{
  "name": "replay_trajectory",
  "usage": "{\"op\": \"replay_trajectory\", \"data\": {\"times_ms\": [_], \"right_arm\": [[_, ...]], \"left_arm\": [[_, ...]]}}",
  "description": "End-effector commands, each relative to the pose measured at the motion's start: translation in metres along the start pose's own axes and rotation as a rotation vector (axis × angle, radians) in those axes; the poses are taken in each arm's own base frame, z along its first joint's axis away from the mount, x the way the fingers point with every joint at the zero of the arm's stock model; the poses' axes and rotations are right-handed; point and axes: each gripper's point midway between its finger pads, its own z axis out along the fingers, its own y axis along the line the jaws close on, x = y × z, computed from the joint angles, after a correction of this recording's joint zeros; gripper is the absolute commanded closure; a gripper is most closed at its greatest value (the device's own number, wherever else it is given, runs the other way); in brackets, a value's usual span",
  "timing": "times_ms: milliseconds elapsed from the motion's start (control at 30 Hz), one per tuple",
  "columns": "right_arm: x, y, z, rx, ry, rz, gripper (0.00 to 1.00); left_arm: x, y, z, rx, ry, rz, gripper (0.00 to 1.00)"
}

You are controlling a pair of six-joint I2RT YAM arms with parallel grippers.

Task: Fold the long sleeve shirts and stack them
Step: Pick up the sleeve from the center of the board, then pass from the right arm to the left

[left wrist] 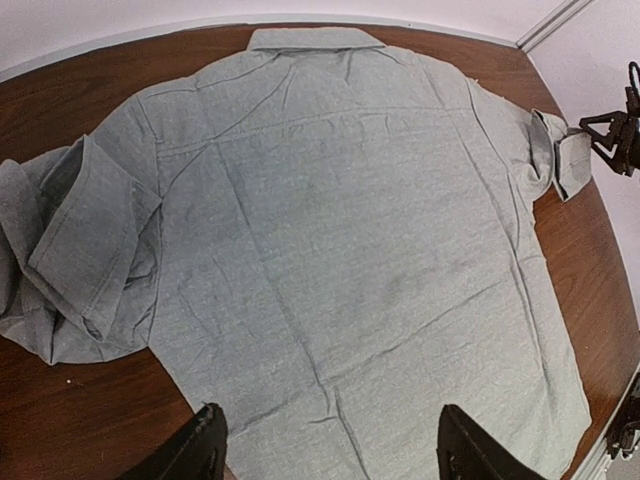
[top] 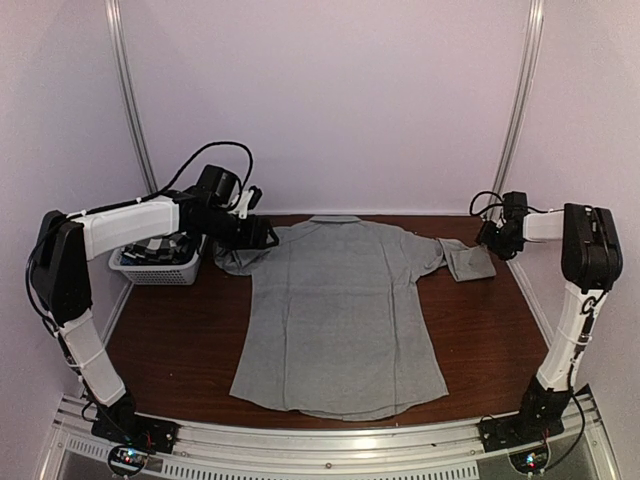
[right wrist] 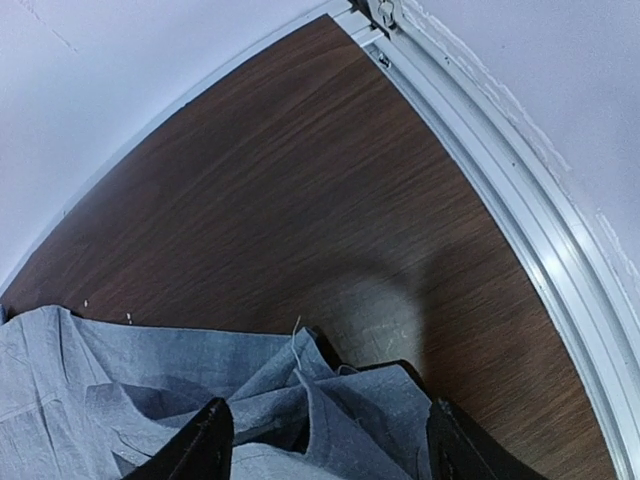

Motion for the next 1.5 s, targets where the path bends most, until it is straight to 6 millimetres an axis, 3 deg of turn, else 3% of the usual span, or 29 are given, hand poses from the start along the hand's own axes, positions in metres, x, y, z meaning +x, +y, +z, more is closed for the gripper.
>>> {"op": "replay_trajectory", "data": {"times_ms": [0,100,267,467,633,767,1000,1200,1467], "right_arm": [[0.016,0.01,0.006,-0.046,0.054,-0.002,0.34],[0.027,0.007,0.011,-0.034,0.076,-0.006,0.37],[0.033,0.0,0.009,0.014,0.081,-0.024,0.59],[0.024,0.008,-0.01,0.048,0.034,-0.091,0.91],[0.011,0.025,-0.038,0.069,-0.036,-0.171,1.0],[0.002,0.055,-0.065,0.021,-0.107,-0.261,1.0],[0.017,0.148,-0.111,-0.233,-0.178,-0.493,1.0],[0.047,0.212,-0.15,-0.473,-0.19,-0.653,1.0],[0.091,0.26,-0.195,-0.747,-0.119,-0.757,1.0]], "left_arm": [[-0.01,-0.011,-0.002,0.038,-0.036,0.016,0.27],[-0.01,-0.013,0.0,0.045,-0.03,0.013,0.27],[-0.009,-0.02,0.004,0.057,-0.023,0.022,0.27],[-0.007,-0.038,0.012,0.105,-0.019,0.041,0.27],[-0.004,-0.063,0.02,0.169,-0.017,0.083,0.27],[-0.002,-0.087,0.025,0.238,-0.02,0.13,0.27],[-0.003,-0.131,0.038,0.361,-0.036,0.228,0.27],[-0.016,-0.169,0.051,0.462,-0.083,0.298,0.27],[-0.03,-0.201,0.063,0.533,-0.155,0.425,0.24]]}}
